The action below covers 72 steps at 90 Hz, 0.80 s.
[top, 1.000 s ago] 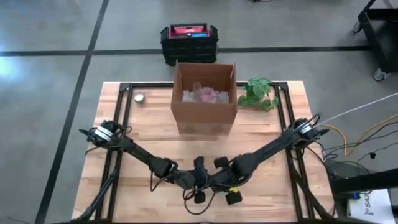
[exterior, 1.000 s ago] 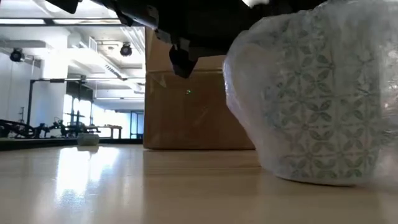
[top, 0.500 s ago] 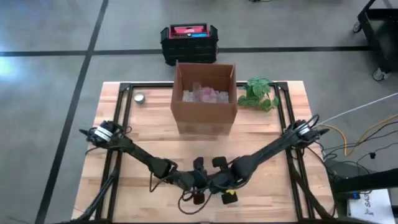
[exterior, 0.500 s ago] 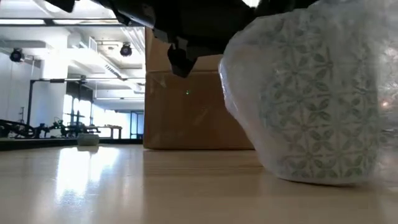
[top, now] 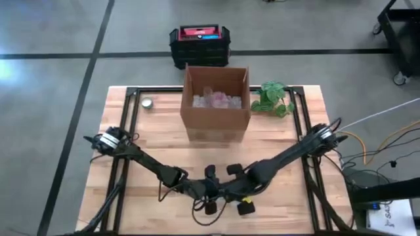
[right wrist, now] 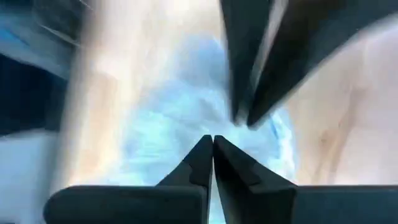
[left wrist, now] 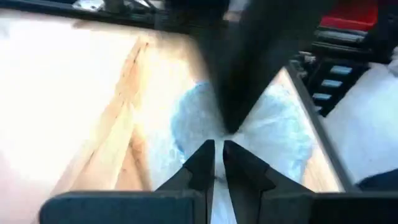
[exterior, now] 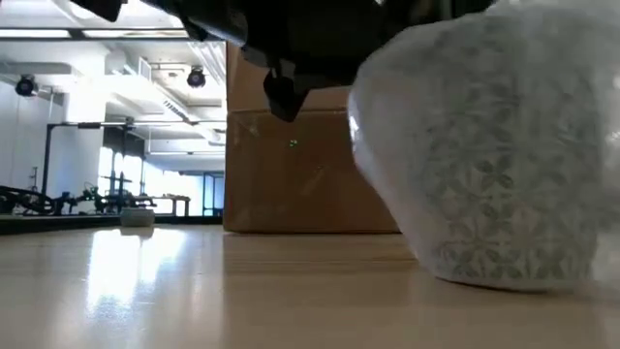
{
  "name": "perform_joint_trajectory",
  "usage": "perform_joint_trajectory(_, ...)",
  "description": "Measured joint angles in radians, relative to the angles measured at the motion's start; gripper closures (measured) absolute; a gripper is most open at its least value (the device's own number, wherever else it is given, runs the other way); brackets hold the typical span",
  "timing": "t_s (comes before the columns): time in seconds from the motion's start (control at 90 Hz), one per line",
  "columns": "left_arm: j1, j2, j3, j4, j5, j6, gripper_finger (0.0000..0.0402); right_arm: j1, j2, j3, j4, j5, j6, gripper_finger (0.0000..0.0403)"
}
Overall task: Wrap mug
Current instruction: Wrap the white mug in bubble wrap
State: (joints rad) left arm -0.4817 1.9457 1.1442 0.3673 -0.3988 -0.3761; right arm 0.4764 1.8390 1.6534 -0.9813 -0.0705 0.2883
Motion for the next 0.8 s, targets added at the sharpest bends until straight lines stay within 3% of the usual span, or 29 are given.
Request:
perform_joint_trajectory(0.1,-0.001,0.000,0.001,0.000,-0.002,0.000,0.0379,0.010,-0.041,-0.011,-0.066,-0.055,0.026,0.0403)
perform_joint_trajectory(0.4,-0.001,0.000,0.001,0.006,-0.001,0.002,0.0379,0.096,-0.019,-0.049,-0.057,-0.063,0.056,0.0403)
perform_joint_trajectory(0.8,-0.001,0.000,0.000,0.011,-0.002,0.002,0.0379,0.096,0.024,-0.049,-0.033,0.041,-0.002,0.0403)
